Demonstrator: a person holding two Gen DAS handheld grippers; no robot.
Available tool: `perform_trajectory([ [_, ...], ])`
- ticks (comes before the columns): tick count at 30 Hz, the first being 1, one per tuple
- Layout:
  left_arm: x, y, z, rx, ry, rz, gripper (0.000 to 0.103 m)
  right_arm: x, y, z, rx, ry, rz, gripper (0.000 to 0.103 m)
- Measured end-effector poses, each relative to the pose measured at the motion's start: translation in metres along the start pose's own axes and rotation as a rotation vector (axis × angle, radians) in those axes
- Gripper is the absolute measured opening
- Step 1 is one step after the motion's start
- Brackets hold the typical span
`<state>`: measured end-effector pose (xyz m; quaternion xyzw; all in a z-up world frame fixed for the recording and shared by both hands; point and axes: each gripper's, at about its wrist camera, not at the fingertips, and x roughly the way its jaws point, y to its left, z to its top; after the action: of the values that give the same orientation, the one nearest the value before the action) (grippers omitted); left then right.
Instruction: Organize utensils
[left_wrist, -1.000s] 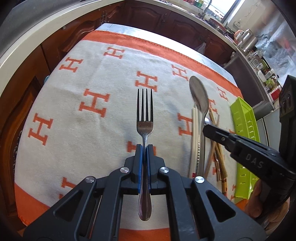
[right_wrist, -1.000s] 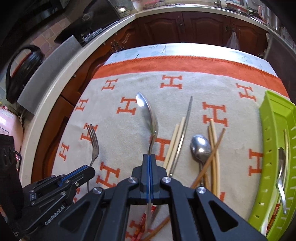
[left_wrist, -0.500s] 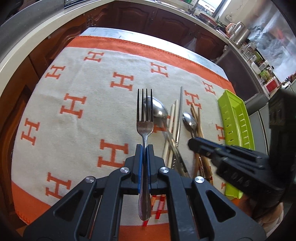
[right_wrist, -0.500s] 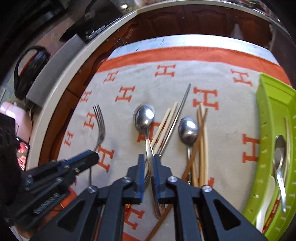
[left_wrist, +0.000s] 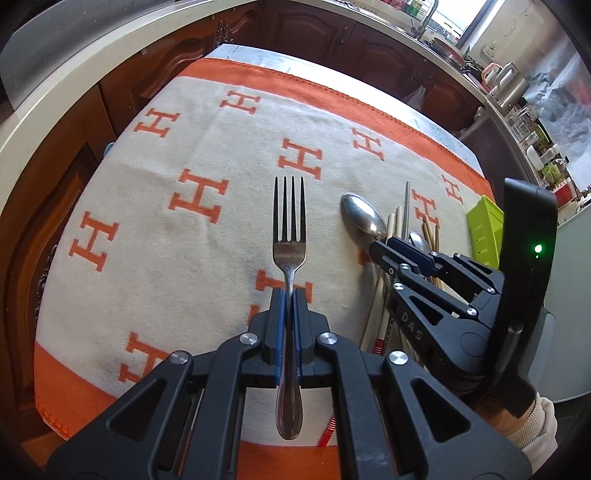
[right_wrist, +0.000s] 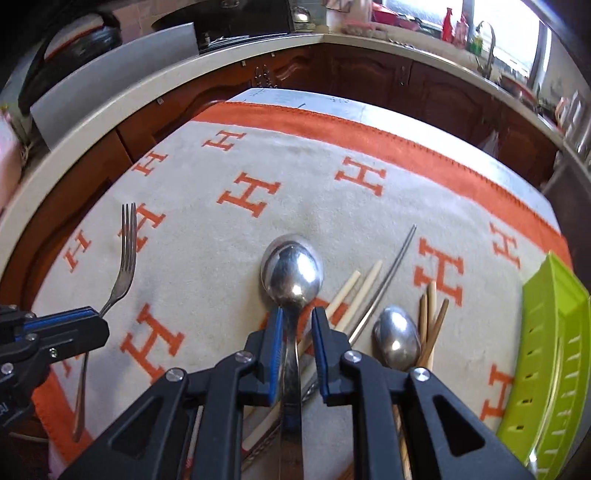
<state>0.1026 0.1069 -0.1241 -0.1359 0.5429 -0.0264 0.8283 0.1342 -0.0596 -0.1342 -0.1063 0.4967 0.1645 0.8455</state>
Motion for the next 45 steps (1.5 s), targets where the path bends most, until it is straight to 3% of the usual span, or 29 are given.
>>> perform_trajectory([
  [7,0.004,0.003,0.002,-0.008,0.009,-0.011,0.002,0.010,0.028,0.000,-0.148,-0.021,-0.172,0.018],
  [10,0.003,0.005,0.002,-0.015,0.005,-0.013,0.002,0.010,0.029,0.001,-0.152,-0.025,-0.192,0.017],
  [14,0.002,0.008,0.002,-0.021,0.002,-0.013,0.002,0.011,0.024,0.001,-0.121,-0.026,-0.185,0.006],
  [19,0.000,0.008,0.000,-0.014,0.000,-0.016,0.002,0.002,-0.005,0.000,0.038,-0.021,-0.038,0.006],
  [25,-0.003,-0.005,-0.003,0.020,0.000,-0.032,0.002,-0.012,-0.061,-0.019,0.335,0.011,0.258,0.006],
  [31,-0.006,-0.035,-0.007,0.067,0.023,-0.089,0.002,-0.039,-0.101,-0.050,0.553,-0.014,0.425,0.005],
  [40,-0.015,-0.130,-0.019,0.231,0.062,-0.203,0.002,-0.109,-0.157,-0.097,0.725,-0.131,0.522,0.002],
  [43,-0.017,-0.170,-0.026,0.299,0.078,-0.245,0.002,-0.135,-0.180,-0.111,0.761,-0.167,0.512,0.002],
  [45,-0.017,-0.197,-0.031,0.336,0.088,-0.272,0.002,-0.154,-0.193,-0.119,0.775,-0.174,0.458,0.002],
])
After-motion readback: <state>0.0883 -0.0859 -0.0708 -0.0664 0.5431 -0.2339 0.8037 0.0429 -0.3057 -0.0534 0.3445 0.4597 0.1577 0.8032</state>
